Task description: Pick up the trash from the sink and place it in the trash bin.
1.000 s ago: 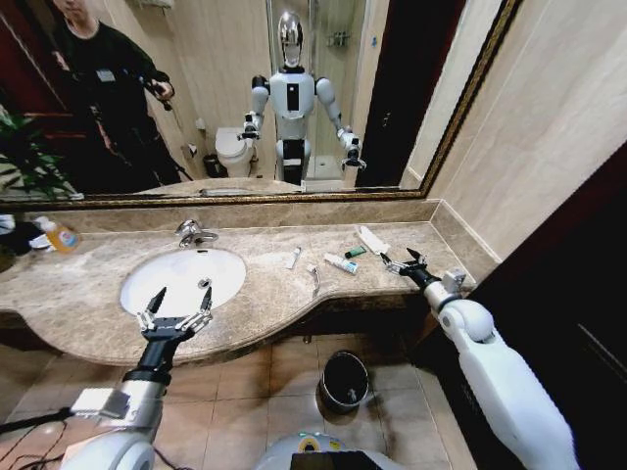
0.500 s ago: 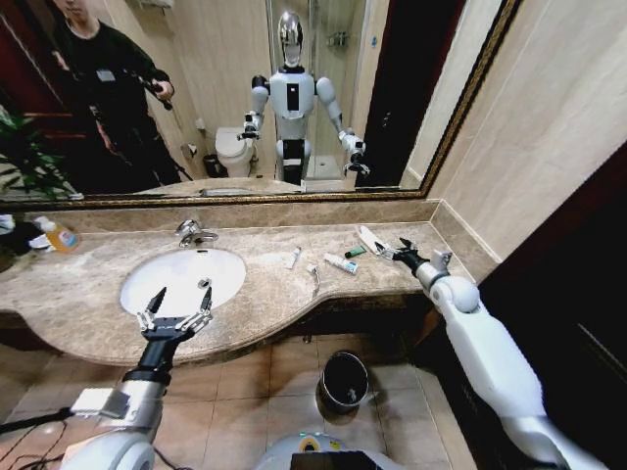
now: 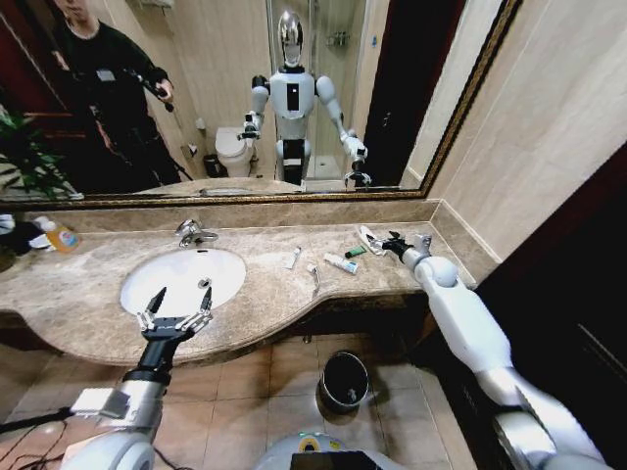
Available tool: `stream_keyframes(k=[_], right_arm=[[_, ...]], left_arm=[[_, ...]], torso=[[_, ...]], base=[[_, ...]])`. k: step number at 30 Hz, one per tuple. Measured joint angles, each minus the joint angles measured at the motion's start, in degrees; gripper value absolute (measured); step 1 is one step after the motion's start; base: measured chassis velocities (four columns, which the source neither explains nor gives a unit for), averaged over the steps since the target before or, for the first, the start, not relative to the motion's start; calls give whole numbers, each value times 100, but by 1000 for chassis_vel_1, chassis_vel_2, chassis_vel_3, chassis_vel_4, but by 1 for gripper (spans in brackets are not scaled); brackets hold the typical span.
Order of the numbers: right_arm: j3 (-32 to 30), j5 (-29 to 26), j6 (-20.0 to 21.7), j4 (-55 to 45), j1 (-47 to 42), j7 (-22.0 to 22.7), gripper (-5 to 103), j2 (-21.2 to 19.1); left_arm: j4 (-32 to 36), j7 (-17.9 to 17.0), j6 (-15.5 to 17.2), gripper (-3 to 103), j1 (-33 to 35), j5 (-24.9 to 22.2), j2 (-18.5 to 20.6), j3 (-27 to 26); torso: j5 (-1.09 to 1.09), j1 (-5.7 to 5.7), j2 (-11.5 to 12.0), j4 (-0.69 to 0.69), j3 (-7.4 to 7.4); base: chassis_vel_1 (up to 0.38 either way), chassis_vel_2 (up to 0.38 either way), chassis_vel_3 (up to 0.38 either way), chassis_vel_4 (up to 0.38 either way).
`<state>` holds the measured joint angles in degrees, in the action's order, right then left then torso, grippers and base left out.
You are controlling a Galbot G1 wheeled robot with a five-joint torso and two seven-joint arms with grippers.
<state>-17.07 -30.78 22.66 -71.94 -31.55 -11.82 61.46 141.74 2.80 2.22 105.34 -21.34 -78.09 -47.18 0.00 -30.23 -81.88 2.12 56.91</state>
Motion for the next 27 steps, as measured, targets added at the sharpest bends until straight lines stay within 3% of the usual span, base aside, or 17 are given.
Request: stream_keyframes(k=[6, 27], right_arm=[[-58, 82, 352, 351, 176, -231, 100, 13], [-229, 292, 354, 821, 276, -345, 103, 125]], left_arm=[[0, 0, 0, 100, 0, 0, 0, 0], [0, 0, 0, 100, 0, 0, 0, 0]], torso=[[0, 0, 0, -1, 0], [0, 0, 0, -1, 0]], base=[[0, 0, 0, 0], [0, 0, 0, 0]])
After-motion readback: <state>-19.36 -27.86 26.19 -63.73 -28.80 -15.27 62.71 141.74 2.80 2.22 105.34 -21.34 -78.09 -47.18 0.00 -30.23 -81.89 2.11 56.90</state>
